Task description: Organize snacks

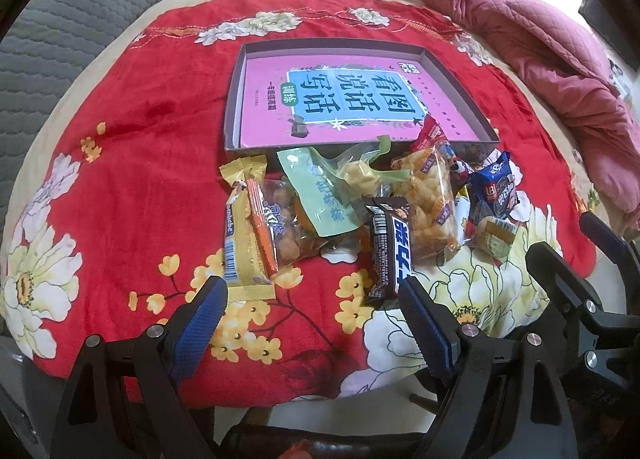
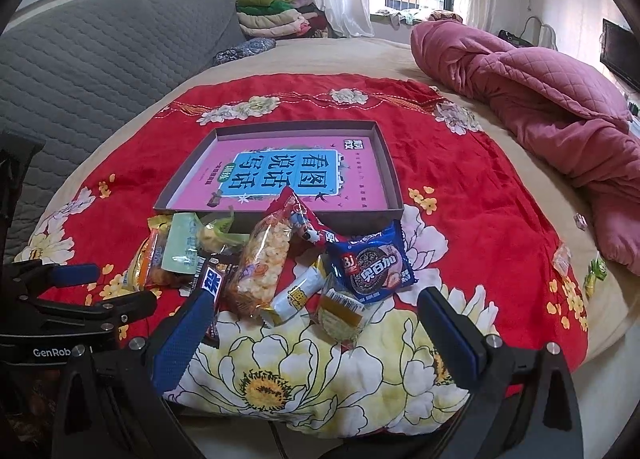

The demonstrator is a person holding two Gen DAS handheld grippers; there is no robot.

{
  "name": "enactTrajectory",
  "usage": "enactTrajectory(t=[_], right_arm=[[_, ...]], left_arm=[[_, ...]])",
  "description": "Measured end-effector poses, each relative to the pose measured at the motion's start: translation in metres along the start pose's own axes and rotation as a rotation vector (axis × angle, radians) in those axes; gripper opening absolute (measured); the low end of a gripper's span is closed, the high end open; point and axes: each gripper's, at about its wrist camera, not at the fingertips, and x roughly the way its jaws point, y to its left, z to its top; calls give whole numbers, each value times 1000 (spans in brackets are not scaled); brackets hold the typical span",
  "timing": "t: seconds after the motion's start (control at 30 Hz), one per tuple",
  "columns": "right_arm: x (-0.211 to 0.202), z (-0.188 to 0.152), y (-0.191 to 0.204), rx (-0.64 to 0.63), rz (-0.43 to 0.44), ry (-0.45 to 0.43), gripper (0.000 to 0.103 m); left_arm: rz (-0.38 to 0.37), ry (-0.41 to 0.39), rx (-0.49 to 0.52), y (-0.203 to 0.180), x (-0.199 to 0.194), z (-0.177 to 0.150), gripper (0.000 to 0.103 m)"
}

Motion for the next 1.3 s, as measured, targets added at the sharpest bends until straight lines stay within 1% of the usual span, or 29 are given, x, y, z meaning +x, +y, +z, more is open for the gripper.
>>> enactTrajectory(t=[0.43,0.93,1.03,1.13,1.3], right_arm=[[-1,1,-3,5,2,-1,102],[4,3,-2,7,-14,-3,102],[6,4,-7,27,-14,5,102],[9,5,-16,62,-12,15,102],[18,5,-34,124,-17,56,102]], left_arm=[[6,-9,-9,7,-1,4,88],[-11,12,-39,16,7,5,88],[-26,21,-68,25,9,7,88],[-24,30,-101,39,13,8,88],[-30,48,-168,64,21,10,88]])
